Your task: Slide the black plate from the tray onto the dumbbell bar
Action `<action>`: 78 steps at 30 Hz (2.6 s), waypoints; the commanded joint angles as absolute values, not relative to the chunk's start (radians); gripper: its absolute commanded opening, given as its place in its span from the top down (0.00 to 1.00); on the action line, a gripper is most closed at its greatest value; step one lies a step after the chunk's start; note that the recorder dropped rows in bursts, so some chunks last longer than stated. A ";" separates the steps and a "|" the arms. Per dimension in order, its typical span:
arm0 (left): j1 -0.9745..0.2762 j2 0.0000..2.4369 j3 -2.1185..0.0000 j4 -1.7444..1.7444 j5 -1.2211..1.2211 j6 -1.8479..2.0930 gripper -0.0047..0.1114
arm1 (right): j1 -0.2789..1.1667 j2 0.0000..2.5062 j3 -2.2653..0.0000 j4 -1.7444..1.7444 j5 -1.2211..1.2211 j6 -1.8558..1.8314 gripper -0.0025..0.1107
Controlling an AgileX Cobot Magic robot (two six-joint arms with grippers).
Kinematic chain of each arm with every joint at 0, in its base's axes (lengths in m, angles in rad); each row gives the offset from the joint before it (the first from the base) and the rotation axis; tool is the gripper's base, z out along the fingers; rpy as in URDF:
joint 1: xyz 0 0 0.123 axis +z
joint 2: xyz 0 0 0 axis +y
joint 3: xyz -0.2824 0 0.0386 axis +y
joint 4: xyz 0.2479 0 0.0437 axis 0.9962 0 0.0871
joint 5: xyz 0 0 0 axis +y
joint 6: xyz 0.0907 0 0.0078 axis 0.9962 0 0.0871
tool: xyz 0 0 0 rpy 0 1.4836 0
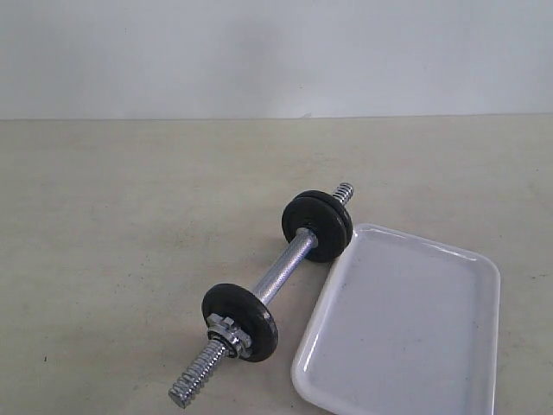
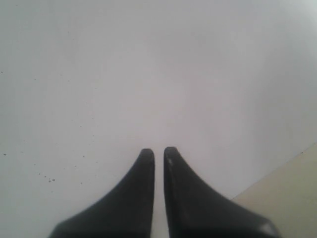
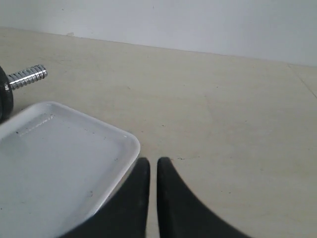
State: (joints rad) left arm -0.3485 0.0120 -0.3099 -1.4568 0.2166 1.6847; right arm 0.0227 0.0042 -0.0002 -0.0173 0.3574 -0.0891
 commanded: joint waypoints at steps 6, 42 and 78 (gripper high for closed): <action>-0.346 0.007 -0.307 -1.461 0.206 1.675 0.92 | 0.020 0.000 0.000 0.000 0.341 -0.105 0.94; -0.113 0.000 -0.313 -1.744 -0.030 1.343 0.92 | 0.020 0.000 0.000 0.000 0.341 -0.103 0.94; -0.113 0.000 0.000 0.026 0.120 -0.006 0.92 | 0.020 0.000 0.000 0.000 0.326 -0.103 0.94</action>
